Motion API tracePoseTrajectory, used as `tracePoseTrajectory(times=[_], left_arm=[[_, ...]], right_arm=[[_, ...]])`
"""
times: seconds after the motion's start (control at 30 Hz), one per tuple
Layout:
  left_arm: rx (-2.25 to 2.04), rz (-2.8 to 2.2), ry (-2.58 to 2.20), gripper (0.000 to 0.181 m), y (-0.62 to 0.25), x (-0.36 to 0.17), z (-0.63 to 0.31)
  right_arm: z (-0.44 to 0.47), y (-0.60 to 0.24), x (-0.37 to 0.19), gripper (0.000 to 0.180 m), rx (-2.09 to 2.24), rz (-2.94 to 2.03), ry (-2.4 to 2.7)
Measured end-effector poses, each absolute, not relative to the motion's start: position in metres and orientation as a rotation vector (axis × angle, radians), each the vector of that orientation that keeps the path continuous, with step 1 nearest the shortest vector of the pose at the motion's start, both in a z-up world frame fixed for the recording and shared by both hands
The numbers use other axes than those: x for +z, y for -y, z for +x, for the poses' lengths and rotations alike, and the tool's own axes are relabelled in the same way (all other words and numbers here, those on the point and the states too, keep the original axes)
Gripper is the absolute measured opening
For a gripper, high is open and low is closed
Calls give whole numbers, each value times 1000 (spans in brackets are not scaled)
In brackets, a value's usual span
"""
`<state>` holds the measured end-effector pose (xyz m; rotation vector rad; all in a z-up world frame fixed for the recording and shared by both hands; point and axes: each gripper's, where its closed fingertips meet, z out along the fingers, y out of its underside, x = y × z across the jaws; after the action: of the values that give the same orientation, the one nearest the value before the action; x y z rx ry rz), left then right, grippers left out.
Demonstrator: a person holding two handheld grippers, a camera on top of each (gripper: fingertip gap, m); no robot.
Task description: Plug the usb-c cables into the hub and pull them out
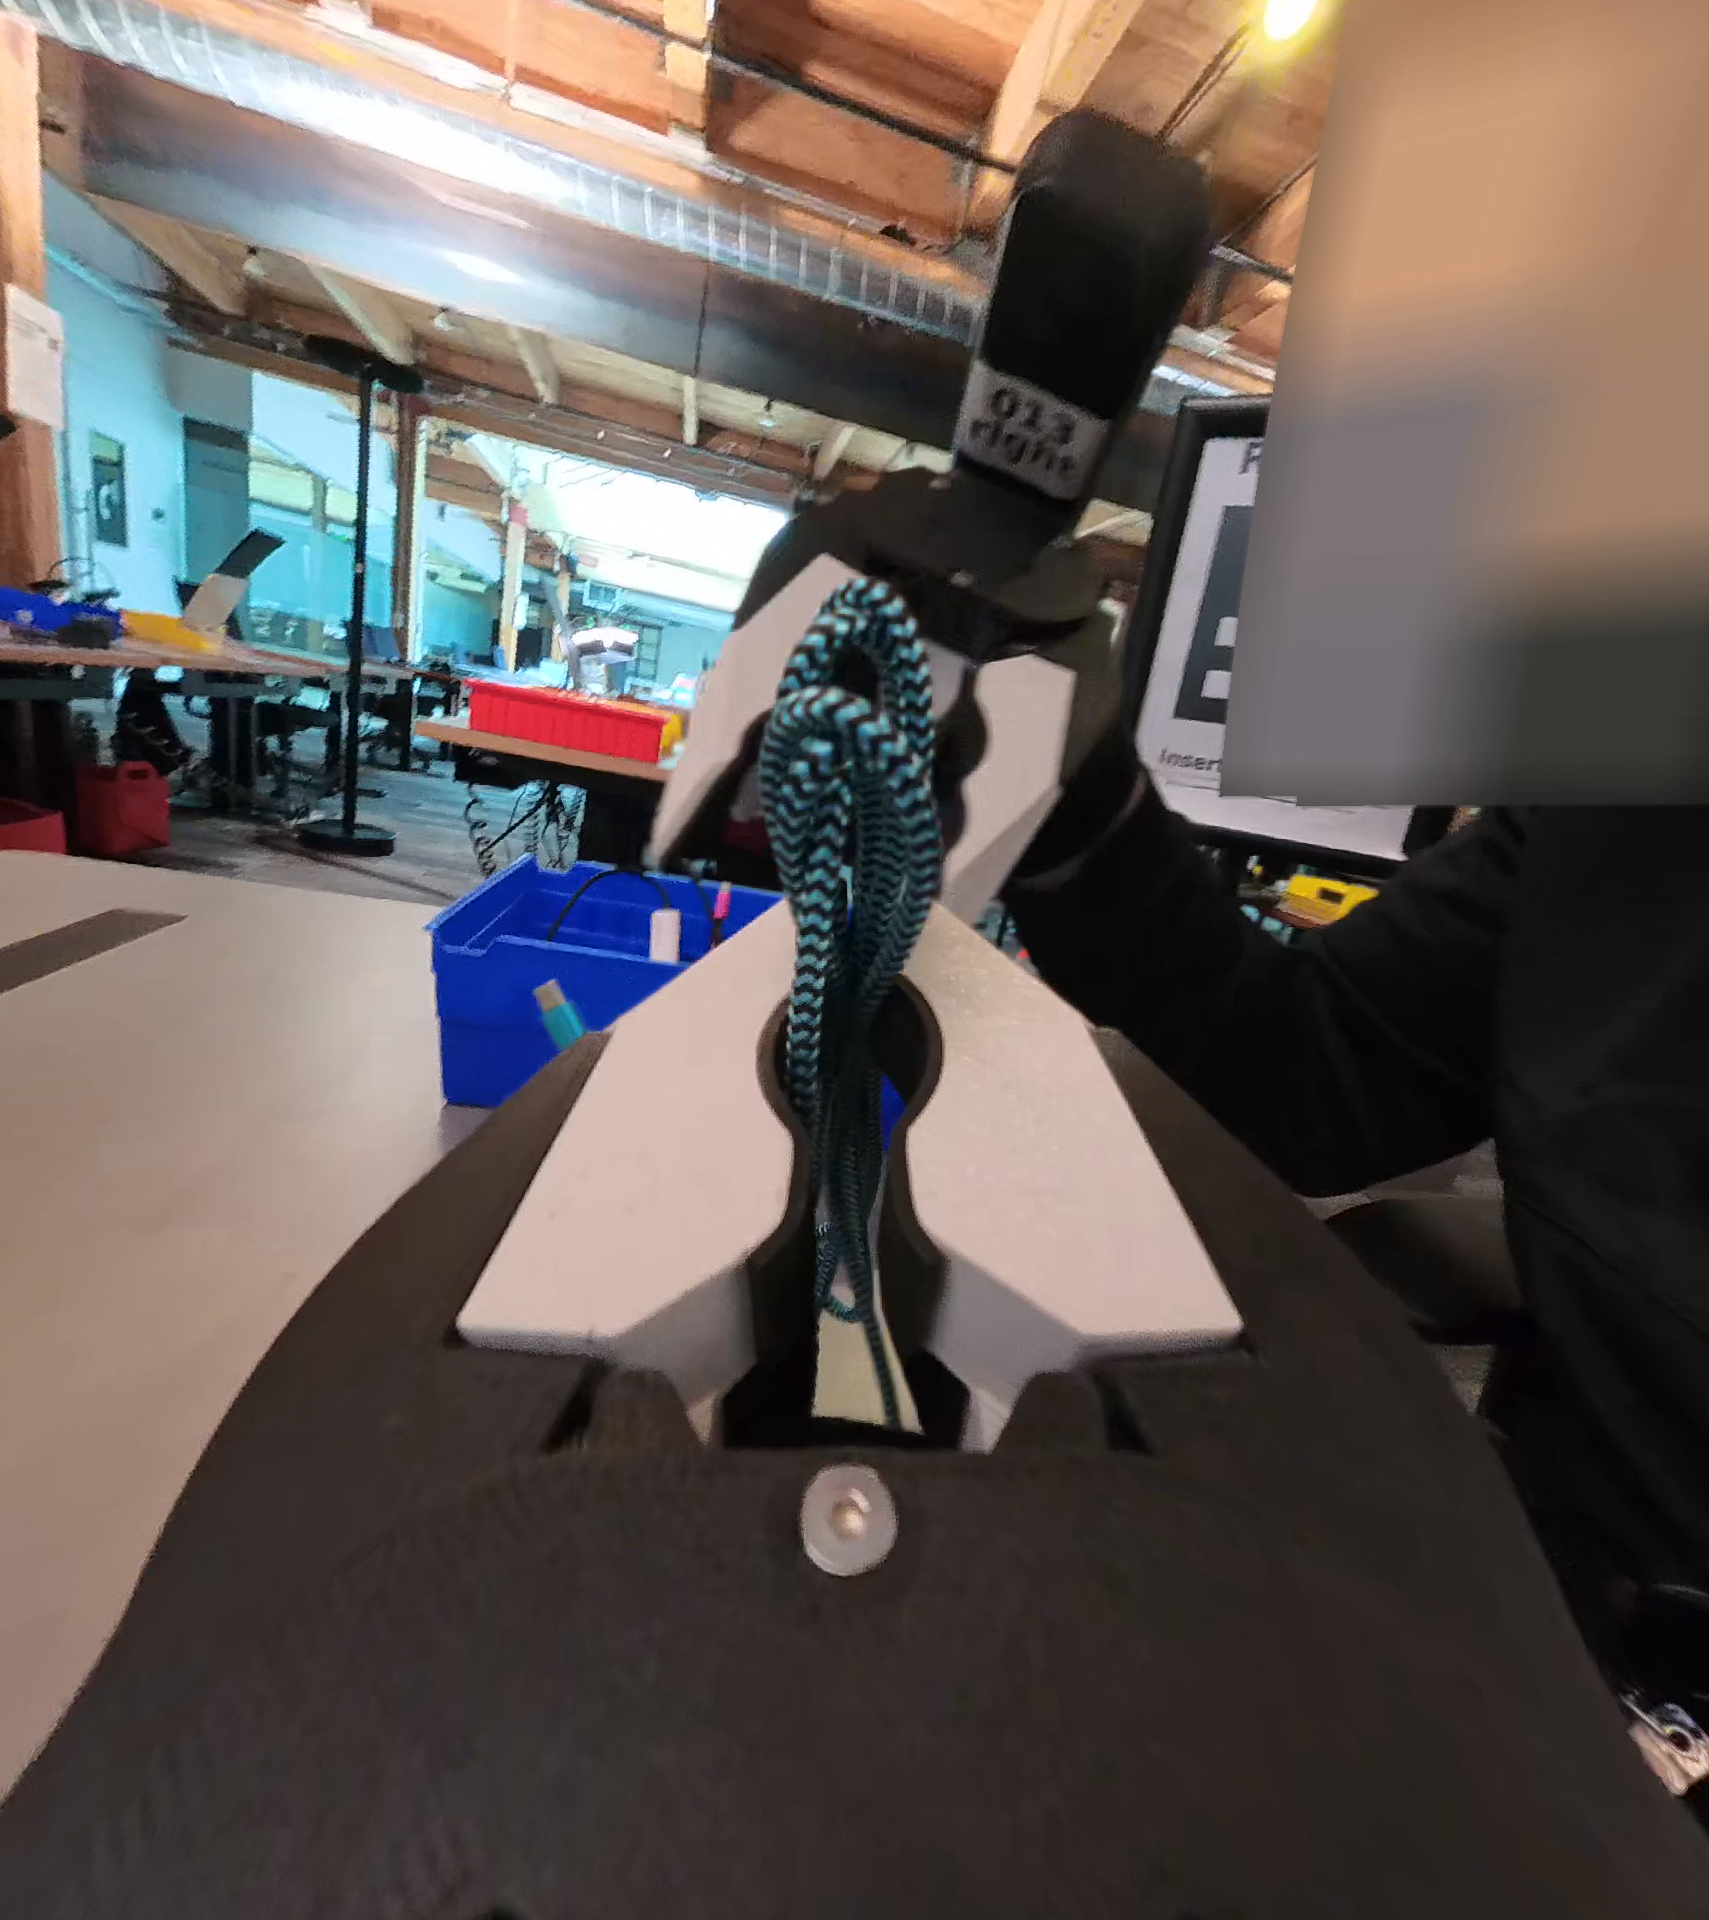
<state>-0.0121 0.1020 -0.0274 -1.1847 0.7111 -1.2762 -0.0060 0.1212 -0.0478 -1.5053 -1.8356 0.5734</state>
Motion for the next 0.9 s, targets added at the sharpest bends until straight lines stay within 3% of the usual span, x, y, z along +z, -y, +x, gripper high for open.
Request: tracePoseTrajectory(times=[0.37,0.53,0.67,0.9], left_arm=[[-698,-1721,-1133,0,-118,-90,20],[-538,-1928,-1349,0,-122,-121,21],[-567,-2056,-1456,0,-118,-137,22],[-800,-2228,-1579,0,-106,-147,25]], right_arm=[[-5,-109,-37,69,771,-1383,1658],[5,-112,-46,59,222,-1150,1843],[15,-134,-77,60,-326,-971,1953],[9,-143,-97,60,-678,-645,1946]])
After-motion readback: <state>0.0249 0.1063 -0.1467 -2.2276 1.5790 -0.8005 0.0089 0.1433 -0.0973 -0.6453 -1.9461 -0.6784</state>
